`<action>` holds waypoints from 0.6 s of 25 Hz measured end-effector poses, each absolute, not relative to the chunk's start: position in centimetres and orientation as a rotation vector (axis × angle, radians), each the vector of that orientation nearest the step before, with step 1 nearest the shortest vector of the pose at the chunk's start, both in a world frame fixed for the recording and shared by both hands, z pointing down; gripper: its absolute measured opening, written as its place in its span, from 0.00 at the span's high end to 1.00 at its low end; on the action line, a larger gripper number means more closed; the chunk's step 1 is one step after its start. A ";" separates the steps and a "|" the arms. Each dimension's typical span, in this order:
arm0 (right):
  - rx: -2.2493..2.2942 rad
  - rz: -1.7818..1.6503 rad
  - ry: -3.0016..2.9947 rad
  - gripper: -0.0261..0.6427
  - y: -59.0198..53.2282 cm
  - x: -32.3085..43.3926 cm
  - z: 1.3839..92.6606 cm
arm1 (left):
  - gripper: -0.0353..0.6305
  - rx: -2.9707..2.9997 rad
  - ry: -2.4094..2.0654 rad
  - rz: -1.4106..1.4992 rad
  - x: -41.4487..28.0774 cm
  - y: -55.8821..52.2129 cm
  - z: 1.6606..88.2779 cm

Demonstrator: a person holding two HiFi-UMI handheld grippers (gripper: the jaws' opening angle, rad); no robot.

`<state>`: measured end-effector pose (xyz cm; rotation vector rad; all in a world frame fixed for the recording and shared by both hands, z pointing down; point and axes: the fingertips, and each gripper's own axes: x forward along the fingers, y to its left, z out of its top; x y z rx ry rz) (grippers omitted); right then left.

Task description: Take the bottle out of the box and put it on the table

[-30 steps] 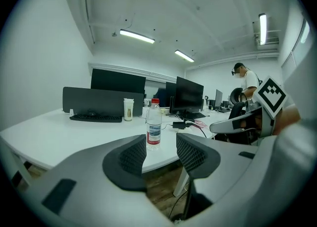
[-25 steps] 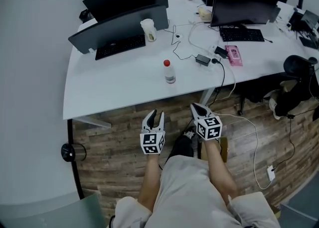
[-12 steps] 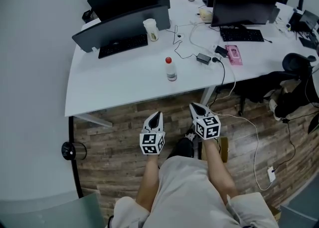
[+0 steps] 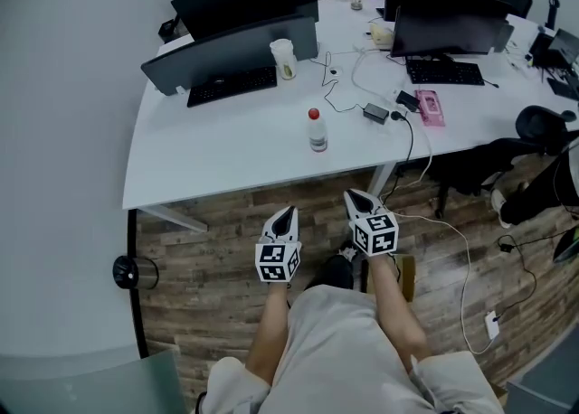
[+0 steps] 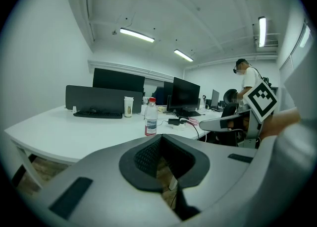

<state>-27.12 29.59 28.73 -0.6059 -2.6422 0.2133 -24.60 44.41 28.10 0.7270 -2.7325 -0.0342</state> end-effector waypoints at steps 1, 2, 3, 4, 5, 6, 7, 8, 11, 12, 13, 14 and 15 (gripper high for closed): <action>-0.608 0.211 -2.643 0.90 29.7 -27.1 28.7 | 0.92 0.724 -2.734 -0.034 -24.6 44.5 28.0; -0.609 0.209 -2.644 0.90 29.7 -27.1 28.6 | 0.92 0.723 -2.736 -0.035 -24.7 44.5 28.0; -0.608 0.208 -2.646 0.90 29.6 -27.2 28.6 | 0.93 0.724 -2.738 -0.034 -24.8 44.4 27.9; -0.603 0.208 -2.648 0.90 29.4 -27.3 28.6 | 0.92 0.727 -2.740 -0.031 -24.9 44.3 27.8; -0.596 0.210 -2.650 0.90 29.2 -27.4 28.5 | 0.92 0.733 -2.740 -0.027 -25.0 44.1 27.8; -0.589 0.212 -2.652 0.90 29.0 -27.4 28.5 | 0.92 0.738 -2.738 -0.022 -25.0 44.0 27.8; -0.584 0.213 -2.652 0.90 28.9 -27.3 28.6 | 0.92 0.742 -2.735 -0.018 -25.0 43.9 27.8; -0.582 0.213 -2.651 0.90 28.8 -27.2 28.6 | 0.92 0.744 -2.733 -0.016 -24.9 43.9 27.8; -0.592 0.202 -2.642 0.90 28.9 -27.0 28.9 | 0.92 0.752 -2.726 -0.010 -25.0 43.7 27.9; -0.598 0.197 -2.639 0.90 28.9 -27.0 28.9 | 0.93 0.755 -2.725 -0.007 -25.0 43.6 27.9; -0.601 0.194 -2.637 0.90 29.0 -26.9 28.9 | 0.92 0.759 -2.724 -0.004 -25.1 43.5 27.9; -0.601 0.193 -2.636 0.90 29.0 -26.9 28.9 | 0.92 0.762 -2.723 -0.001 -25.1 43.4 27.8; -0.602 0.192 -2.635 0.90 29.0 -26.9 28.9 | 0.92 0.766 -2.722 0.004 -25.0 43.3 27.8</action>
